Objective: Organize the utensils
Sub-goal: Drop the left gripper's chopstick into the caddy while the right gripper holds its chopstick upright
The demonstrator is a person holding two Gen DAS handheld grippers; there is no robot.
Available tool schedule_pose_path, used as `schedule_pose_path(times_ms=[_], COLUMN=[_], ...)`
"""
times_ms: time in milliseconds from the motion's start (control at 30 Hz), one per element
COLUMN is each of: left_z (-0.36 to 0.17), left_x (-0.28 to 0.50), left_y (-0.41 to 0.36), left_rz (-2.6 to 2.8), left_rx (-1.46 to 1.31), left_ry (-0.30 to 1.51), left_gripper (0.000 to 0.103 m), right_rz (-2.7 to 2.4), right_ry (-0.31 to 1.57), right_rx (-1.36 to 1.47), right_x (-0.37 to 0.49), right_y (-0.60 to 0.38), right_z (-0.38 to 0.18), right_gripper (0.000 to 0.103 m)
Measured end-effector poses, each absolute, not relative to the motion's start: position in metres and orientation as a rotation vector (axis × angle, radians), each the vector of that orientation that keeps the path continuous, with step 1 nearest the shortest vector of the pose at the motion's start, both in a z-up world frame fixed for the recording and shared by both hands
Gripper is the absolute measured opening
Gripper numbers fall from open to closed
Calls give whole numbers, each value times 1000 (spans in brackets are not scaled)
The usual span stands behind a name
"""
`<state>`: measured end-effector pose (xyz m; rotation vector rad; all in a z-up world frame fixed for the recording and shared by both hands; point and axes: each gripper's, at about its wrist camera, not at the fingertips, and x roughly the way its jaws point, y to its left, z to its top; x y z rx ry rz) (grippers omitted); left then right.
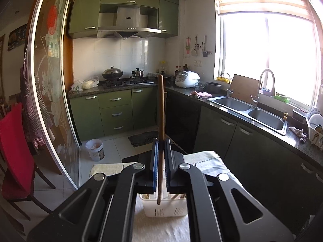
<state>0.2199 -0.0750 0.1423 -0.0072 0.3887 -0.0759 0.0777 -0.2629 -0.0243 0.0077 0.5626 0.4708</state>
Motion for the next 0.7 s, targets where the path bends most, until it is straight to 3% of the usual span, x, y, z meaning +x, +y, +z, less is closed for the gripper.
schedule_pose_path(times_ms=[400,467,533,700], left_z=[68,58,52,52], left_x=[273,274,270,251], left_y=[-74,-73,-69,-60], left_rz=[-61,-63,-62,-89], left_rx=[-17,-9,-18,-46], left_ry=[554,578,584,565], left_gripper=[6,11,30,30], right_rz=[483,490,502,513], right_ry=[549,528,502,436], right_rx=[12,12,10,8], right_x=[86,90,95,118], right_y=[-265,-265,-263,-255], right_z=[-11,2,18,65], right_gripper=[7,7,7,7])
